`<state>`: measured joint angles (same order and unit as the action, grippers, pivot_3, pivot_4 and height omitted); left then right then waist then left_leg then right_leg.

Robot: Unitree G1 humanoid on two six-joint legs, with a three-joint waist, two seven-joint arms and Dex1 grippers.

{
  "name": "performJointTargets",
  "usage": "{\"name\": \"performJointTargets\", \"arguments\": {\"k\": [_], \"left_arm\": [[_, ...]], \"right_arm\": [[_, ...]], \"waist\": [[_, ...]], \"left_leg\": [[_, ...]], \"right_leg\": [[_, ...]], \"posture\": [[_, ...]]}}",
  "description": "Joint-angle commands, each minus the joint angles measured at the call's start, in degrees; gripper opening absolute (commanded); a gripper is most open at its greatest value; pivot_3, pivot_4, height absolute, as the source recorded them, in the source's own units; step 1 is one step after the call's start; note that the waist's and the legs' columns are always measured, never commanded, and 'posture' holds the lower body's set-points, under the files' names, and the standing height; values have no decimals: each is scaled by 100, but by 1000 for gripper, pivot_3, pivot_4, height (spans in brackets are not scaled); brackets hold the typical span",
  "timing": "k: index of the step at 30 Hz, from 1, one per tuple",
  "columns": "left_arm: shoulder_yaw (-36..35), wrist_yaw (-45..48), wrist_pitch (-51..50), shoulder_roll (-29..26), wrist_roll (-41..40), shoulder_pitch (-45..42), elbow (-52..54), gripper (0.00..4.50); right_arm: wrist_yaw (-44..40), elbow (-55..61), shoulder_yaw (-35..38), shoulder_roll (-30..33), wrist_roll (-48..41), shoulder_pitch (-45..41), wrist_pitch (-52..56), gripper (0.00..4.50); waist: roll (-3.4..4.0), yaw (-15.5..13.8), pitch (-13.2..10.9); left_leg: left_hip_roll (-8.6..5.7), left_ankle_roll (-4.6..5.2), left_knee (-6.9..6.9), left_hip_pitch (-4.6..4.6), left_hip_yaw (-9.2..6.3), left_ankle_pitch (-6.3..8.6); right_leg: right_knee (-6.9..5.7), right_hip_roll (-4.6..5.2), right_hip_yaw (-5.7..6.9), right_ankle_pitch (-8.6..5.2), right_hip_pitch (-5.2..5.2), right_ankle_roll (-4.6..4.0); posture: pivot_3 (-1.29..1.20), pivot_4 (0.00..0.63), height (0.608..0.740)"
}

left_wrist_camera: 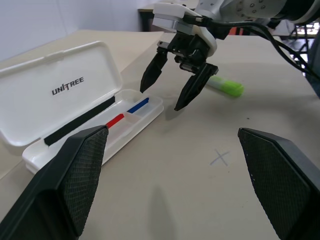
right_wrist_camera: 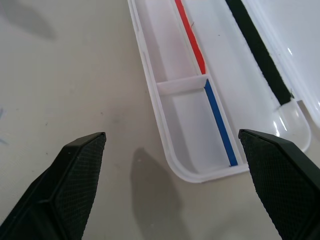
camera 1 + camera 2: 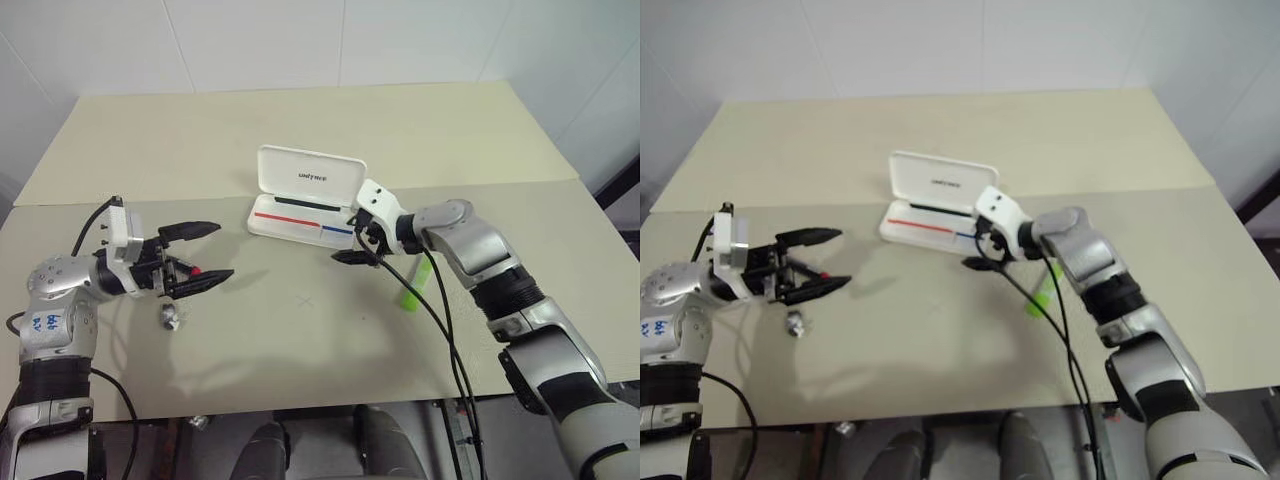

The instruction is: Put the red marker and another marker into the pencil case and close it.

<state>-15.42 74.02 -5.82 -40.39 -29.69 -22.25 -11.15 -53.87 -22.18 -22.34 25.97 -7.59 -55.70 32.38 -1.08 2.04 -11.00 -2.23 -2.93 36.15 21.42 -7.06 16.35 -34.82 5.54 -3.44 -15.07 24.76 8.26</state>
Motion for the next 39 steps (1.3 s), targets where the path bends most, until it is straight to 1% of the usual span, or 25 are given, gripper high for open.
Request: {"name": "performJointTargets", "arguments": {"k": [1,8,18,24,27,28,33,37,38,39], "left_arm": [[-312,-196,-84,-118,-212,248,450,4466],[-481,-438,-149,-139,-245,569,769,4466],[-412,-541,-78,-40,-206,461,723,4466],[-412,-586,-65,-27,-203,452,734,4466],[-432,-603,-65,-36,-210,467,755,4500],[-440,-610,-63,-39,-210,468,759,4500],[-445,-634,-47,-40,-202,452,752,4500],[-447,-660,-33,-22,-218,472,792,4500],[-452,-668,-33,-15,-230,491,818,4500],[-460,-676,-34,-7,-245,521,851,4500]], "right_arm": [[-129,-183,98,-168,118,-222,-227,4500],[-214,-521,151,-423,243,-367,-253,4500],[-417,-887,-80,-596,645,-423,-139,4500],[-242,-1370,-29,-741,931,-616,-173,4500],[-119,-1668,30,-815,1026,-745,-172,3876],[-110,-1726,37,-828,1044,-776,-192,3566],[-163,-1735,48,-822,1114,-828,-318,1731],[-197,-1335,58,-676,1174,-702,-336,280],[-229,-1177,72,-633,1166,-648,-281,22],[-273,-922,92,-563,1145,-560,-200,22]], "waist": [[0,9,0],[0,27,0],[0,60,0],[0,91,0],[0,87,0],[0,84,0],[0,88,0],[0,99,0],[0,96,0],[0,92,0]], "left_leg": [[0,0,0,0,0,0],[2,-7,2,-3,-2,-4],[2,-10,0,-4,-2,-6],[1,-11,2,-6,-3,-6],[0,-13,3,-8,-4,-7],[0,-13,3,-8,-5,-8],[0,-15,0,-8,-6,-8],[1,-15,-4,-7,-5,-9],[1,-15,-4,-7,-5,-9],[1,-15,-4,-7,-6,-8]], "right_leg": [[4,0,0,0,0,0],[-2,-2,-1,1,2,-5],[-4,-3,0,3,4,-7],[-8,-2,0,3,1,-7],[-12,-2,0,3,0,-8],[-12,-2,0,4,0,-9],[-10,-2,1,4,0,-9],[-10,-2,1,4,2,-9],[-10,-2,1,4,3,-9],[-10,-2,1,4,2,-9]], "posture": [[0,150,740],[0,150,740],[0,150,740],[0,150,740],[0,150,740],[0,150,740],[0,150,740],[0,150,740],[0,150,740],[0,150,740]]}}
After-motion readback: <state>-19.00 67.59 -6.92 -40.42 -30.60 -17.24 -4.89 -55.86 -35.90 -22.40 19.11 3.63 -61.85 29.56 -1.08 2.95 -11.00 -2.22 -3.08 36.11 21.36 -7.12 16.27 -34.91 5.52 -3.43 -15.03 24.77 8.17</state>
